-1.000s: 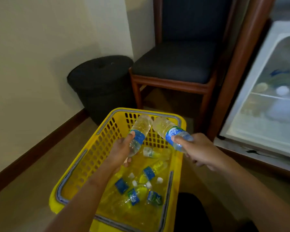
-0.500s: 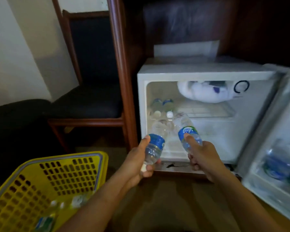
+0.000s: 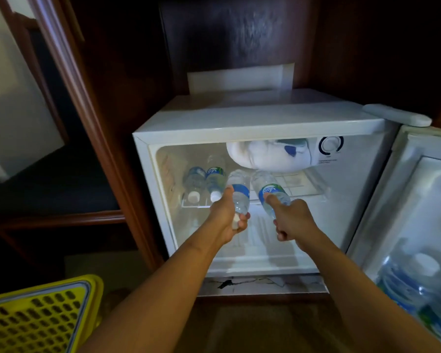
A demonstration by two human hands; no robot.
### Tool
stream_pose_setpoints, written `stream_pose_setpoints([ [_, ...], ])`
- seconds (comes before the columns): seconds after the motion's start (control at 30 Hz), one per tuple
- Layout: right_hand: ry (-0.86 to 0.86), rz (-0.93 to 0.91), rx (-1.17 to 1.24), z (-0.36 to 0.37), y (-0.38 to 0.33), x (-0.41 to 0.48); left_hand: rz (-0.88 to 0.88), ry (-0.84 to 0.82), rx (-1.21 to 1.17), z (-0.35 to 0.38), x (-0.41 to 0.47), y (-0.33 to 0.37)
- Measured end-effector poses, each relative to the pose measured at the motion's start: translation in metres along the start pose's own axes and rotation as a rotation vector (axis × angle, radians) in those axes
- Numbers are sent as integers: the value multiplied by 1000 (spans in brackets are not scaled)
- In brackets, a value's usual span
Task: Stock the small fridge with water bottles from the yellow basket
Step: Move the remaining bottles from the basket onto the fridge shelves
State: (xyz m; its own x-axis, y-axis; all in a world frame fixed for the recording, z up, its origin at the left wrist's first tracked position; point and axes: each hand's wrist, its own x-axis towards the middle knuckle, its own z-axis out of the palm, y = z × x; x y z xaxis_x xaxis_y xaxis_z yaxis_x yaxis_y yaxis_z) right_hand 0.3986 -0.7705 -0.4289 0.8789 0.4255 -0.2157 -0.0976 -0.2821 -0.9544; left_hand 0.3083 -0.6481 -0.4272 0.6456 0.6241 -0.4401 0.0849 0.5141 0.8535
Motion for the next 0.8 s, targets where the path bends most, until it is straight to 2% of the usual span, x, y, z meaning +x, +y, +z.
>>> stream_pose_setpoints([
  [0.13, -24, -19, -27, 12, -13, 26, 39, 71, -35, 13, 27, 8],
  [0.23, -61, -35, -55, 21, -18, 41, 51, 60, -29, 18, 37, 9],
  [0.4, -166, -78, -100, 21, -6, 46, 22, 26, 223, 13, 28, 4],
  [0.47, -179, -128, -99, 19, 1, 41, 116, 45, 327, 5, 22, 1],
  [0.6, -138, -204, -73, 24, 12, 41, 260, 11, 259, 0, 18, -4],
  [0.73, -137, -185, -47, 30, 8, 44, 261, 26, 167, 5, 31, -1],
  [0.8, -148, -149, -27, 32, 4, 47, 246, 38, 196, 4, 39, 3],
])
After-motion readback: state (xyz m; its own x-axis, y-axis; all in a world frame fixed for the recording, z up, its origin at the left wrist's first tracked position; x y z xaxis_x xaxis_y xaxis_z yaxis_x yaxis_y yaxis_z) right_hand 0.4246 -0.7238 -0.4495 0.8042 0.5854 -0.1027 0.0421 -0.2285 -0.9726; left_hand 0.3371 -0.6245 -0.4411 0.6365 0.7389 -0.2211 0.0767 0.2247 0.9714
